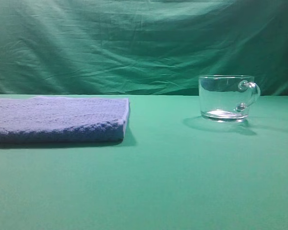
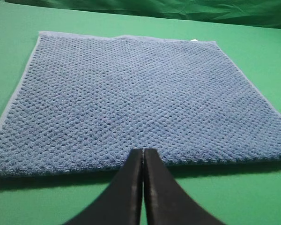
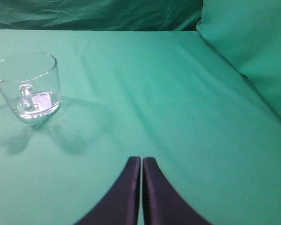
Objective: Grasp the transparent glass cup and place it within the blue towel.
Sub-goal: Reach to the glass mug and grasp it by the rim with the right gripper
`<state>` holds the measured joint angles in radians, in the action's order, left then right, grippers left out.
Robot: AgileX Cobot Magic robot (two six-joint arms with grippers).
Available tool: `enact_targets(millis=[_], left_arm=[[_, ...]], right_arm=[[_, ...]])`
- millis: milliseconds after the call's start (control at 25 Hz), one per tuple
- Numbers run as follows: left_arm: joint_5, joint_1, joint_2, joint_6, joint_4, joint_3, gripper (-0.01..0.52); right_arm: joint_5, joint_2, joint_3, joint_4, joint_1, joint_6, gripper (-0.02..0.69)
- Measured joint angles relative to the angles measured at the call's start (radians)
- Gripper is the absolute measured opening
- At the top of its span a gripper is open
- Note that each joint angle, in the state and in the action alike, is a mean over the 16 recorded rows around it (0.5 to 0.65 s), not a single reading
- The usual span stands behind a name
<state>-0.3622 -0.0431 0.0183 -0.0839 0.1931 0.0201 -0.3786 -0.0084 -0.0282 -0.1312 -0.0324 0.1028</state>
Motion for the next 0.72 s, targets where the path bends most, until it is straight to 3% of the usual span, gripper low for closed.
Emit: enact_targets(millis=[720], left_arm=[[0.000, 0.000, 0.000, 0.000, 0.000, 0.000, 0.000]], right_arm=[[0.000, 0.000, 0.000, 0.000, 0.000, 0.005, 0.000]])
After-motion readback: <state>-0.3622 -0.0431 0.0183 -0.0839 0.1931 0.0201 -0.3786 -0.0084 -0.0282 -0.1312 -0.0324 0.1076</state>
